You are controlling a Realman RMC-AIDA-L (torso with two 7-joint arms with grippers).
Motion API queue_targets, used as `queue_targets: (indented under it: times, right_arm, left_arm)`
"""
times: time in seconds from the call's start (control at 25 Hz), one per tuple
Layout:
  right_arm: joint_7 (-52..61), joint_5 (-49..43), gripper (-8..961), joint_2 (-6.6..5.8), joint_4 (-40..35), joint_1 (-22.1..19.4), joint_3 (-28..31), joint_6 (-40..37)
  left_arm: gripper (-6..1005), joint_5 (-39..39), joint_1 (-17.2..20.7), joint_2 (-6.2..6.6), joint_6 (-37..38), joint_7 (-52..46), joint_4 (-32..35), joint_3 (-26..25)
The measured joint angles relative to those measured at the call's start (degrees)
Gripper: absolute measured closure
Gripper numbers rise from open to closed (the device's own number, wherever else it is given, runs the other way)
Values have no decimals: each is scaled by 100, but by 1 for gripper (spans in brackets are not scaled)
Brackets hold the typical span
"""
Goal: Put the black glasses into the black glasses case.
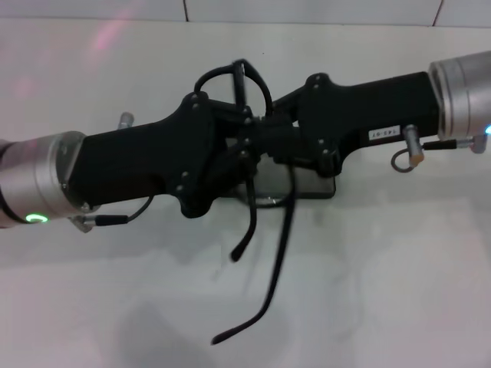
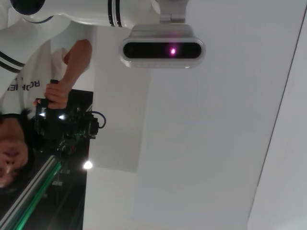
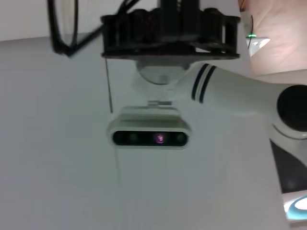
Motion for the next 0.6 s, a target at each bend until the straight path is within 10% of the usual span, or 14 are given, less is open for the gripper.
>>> queue_targets:
  times: [0.6]
  right_arm:
    - [-118,151,846,-15,6,-30,-45,61]
  left_arm:
    - [962,-70,-11,-4,-242,220,-143,-40]
